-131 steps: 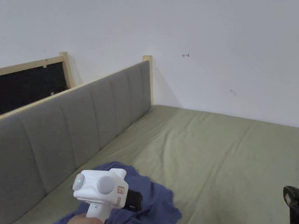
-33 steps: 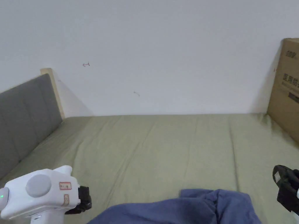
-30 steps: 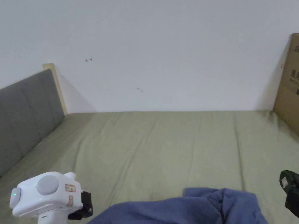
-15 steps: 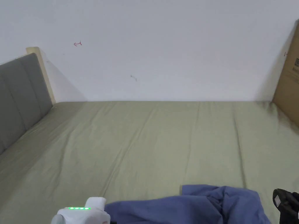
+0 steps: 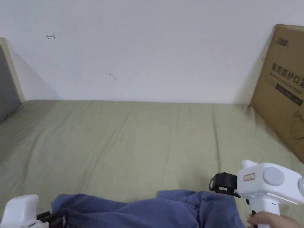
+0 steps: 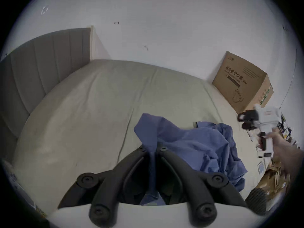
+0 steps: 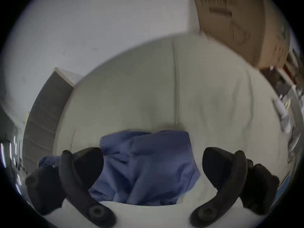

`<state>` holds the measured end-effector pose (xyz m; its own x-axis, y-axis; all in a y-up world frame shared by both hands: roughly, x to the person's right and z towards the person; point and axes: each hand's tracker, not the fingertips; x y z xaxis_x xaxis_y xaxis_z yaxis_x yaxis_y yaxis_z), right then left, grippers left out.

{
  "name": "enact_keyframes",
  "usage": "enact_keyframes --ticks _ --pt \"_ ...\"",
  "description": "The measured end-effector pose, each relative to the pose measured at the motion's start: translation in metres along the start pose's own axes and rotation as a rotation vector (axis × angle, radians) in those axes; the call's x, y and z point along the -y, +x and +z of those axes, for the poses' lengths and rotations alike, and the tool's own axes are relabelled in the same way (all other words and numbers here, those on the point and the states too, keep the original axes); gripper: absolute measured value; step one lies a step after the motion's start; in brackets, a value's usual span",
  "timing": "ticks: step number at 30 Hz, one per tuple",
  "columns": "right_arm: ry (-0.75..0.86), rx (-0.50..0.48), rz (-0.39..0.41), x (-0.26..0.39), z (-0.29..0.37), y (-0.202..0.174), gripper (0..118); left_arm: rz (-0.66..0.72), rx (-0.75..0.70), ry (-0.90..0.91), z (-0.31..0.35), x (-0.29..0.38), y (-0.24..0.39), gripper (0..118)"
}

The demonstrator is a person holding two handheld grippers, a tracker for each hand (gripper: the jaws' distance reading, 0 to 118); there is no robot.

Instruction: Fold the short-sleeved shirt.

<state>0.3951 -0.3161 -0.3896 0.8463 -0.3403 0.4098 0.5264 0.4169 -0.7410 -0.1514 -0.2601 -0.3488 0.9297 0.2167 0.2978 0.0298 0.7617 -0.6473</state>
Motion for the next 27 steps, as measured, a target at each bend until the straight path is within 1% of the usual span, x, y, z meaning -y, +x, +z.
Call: enact_keyframes --ticks 1,2,4,5,6,7,8,9,10,11,12,14,15,17,19,24,27 --pt "-0.029 0.054 -0.002 -0.005 -0.014 0.002 118 0.003 0.003 -0.001 -0.002 -0.002 0.001 6" --pt "-0.069 0.098 0.033 -0.005 -0.027 0.003 117 0.006 0.008 -0.008 0.0 -0.001 -0.001 6" --pt "-0.125 0.149 0.14 -0.005 -0.049 0.0 115 0.009 0.007 -0.019 0.001 0.002 -0.003 6" --pt "-0.172 0.168 0.194 0.0 -0.056 -0.004 99 0.008 0.006 -0.021 -0.002 0.003 -0.004 6" --pt "-0.196 0.167 0.23 0.006 -0.058 -0.008 62 0.006 0.004 -0.023 -0.003 0.005 -0.006 6" --pt "-0.214 0.135 0.261 0.008 -0.057 -0.012 18 0.009 0.005 -0.027 -0.002 0.006 -0.01 6" --pt "-0.216 0.134 0.303 0.01 -0.055 -0.017 8 0.026 0.019 -0.038 -0.002 0.006 -0.014 6" --pt "-0.162 0.219 0.367 0.014 -0.044 -0.022 7 0.042 0.035 -0.046 -0.005 0.004 -0.016 6" --pt "-0.12 0.16 0.384 0.016 -0.032 -0.022 6 0.047 0.034 -0.051 -0.004 0.003 -0.018 6" --pt "-0.087 0.139 0.401 0.014 -0.019 -0.022 5 0.044 0.028 -0.054 -0.002 0.0 -0.02 6" --pt "-0.044 0.117 0.395 0.012 -0.002 -0.02 5 0.042 0.023 -0.05 0.002 -0.002 -0.021 6" --pt "0.077 0.049 0.336 0.012 0.046 -0.016 5 0.026 0.017 -0.023 0.013 -0.013 -0.015 6" --pt "0.141 0.029 0.338 0.013 0.071 -0.017 5 0.004 0.005 -0.004 0.019 -0.019 -0.014 6" --pt "0.226 0.0 0.377 0.015 0.117 -0.02 5 -0.017 0.006 0.035 0.034 -0.033 -0.01 6" --pt "0.294 -0.016 0.394 0.016 0.163 -0.022 5 -0.035 0.013 0.076 0.05 -0.049 -0.005 6" --pt "0.423 -0.04 0.39 0.006 0.258 -0.025 5 -0.099 0.015 0.198 0.09 -0.103 0.012 6" --pt "0.502 -0.019 0.4 -0.001 0.3 -0.033 5 -0.136 0.025 0.244 0.105 -0.137 0.022 6"
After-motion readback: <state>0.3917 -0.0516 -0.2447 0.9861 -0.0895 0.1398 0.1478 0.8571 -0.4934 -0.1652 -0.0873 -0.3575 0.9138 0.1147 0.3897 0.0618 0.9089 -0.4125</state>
